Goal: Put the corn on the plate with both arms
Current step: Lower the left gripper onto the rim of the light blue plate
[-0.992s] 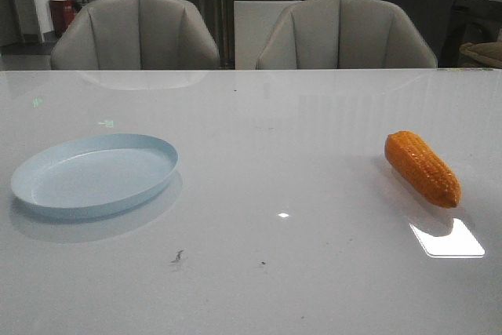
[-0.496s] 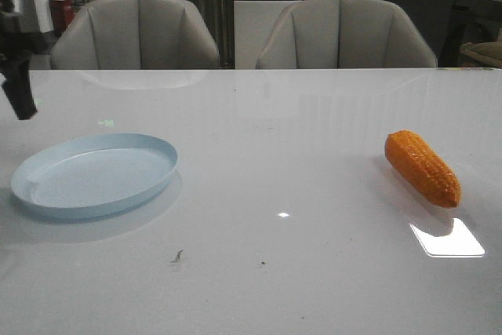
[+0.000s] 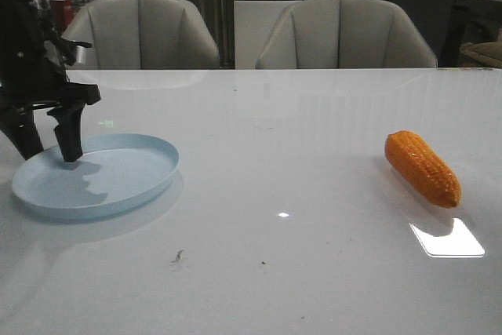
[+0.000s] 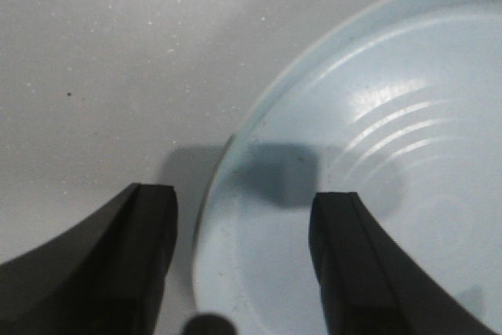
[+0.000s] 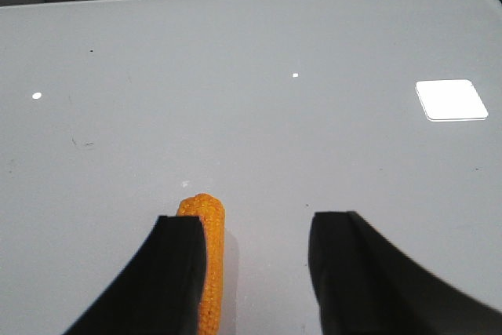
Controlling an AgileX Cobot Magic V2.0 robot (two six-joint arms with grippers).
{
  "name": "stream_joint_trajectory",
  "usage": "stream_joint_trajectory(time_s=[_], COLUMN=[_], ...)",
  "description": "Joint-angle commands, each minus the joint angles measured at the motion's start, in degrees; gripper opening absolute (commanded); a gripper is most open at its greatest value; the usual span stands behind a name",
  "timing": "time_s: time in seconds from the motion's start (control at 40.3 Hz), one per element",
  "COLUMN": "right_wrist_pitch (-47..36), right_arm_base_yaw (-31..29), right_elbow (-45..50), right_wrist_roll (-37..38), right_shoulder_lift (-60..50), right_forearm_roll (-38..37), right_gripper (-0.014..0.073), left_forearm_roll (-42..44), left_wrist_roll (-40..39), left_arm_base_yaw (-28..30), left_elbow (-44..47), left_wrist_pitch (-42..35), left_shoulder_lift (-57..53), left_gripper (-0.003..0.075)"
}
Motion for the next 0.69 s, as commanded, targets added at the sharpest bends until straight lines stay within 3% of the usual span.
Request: stream_joint_trajectory(time_s=[0.0,0.099,0.223,0.273,0.67], right_wrist_pitch=[-4.10,-4.10,-4.10,-4.10,-4.06], right_arm_base_yaw=[-0.08,-0.08,-0.08,-0.08,-0.08], right_elbow=[-1.96,-1.96,-1.96,-1.96,-1.96], right_wrist_roll=[-0.06,-0.06,-0.06,-0.06,-0.06], right_shoulder_lift=[-0.50,-0.50,-0.50,-0.50,-0.50], right_forearm_roll=[-0.59,-0.59,-0.59,-0.59,-0.59], right_gripper=[0.0426,0.0426,0.0426,0.0426,0.0426], left_forearm_roll=[-0.15,-0.15,-0.15,-0.15,-1.22], left_wrist_roll=[0.16,0.16,0.16,0.16,0.16], left_arm_base_yaw=[-0.26,-0.26,-0.26,-0.26,-0.26], left_elbow=[-1.83,-1.83,-1.83,-1.83,-2.19], left_wrist_pitch=[1.70,1.70,1.70,1.70,1.78], left_shoulder_lift=[-3.62,-3.62,-3.62,-3.62,-5.32], left_gripper=[0.0430,0.0323,0.0073,0.0111,0.0089])
